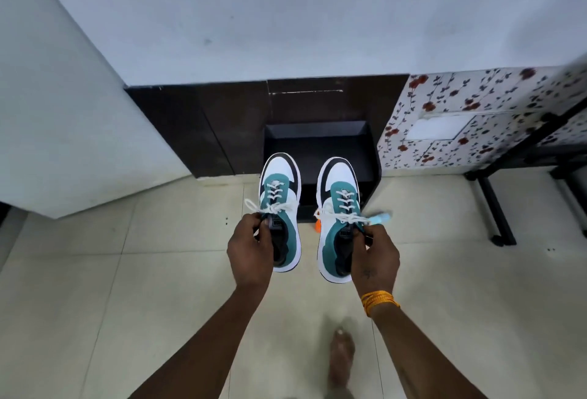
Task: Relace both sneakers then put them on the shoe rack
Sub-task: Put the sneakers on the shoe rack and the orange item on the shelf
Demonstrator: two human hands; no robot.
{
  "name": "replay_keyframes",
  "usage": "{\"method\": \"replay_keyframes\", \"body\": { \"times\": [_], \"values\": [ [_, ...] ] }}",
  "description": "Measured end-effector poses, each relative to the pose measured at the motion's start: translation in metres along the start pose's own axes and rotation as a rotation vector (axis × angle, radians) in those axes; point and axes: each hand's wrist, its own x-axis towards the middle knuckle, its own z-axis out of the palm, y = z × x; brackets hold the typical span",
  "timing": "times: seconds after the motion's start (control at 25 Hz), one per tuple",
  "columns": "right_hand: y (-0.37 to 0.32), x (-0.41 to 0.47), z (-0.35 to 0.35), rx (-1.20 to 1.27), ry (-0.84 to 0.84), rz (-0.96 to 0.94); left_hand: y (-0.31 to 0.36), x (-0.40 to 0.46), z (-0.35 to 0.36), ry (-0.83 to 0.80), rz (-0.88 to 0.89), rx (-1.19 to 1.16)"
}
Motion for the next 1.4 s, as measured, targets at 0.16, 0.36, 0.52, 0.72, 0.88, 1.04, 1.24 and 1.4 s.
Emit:
{"method": "replay_keyframes", "body": {
  "times": [0.16,0.36,0.52,0.72,0.88,1.04,1.24,1.4],
  "values": [
    [0.011,0.069,0.033,-0.033,-0.02,-0.007,-0.003,0.055,0.052,-0.023,0.024,0.073],
    [0.031,0.144,0.086,-0.079,-0.093,-0.015,-0.02,0.114,0.116,-0.001,0.002,0.135],
    [0.045,0.196,0.138,-0.113,-0.142,-0.036,-0.045,0.163,0.158,-0.012,-0.001,0.19],
    [0.056,0.233,0.199,-0.11,-0.183,-0.07,-0.081,0.207,0.19,-0.045,0.031,0.281],
    [0.067,0.241,0.232,-0.135,-0.18,-0.051,-0.105,0.228,0.204,-0.085,0.026,0.294],
    [0.075,0.239,0.247,-0.158,-0.165,-0.04,-0.125,0.225,0.205,-0.151,0.044,0.314],
    [0.075,0.238,0.255,-0.19,-0.108,-0.052,-0.137,0.227,0.207,-0.165,0.076,0.333],
    [0.072,0.237,0.256,-0.193,-0.118,-0.045,-0.142,0.23,0.203,-0.174,0.059,0.305]
  ]
}}
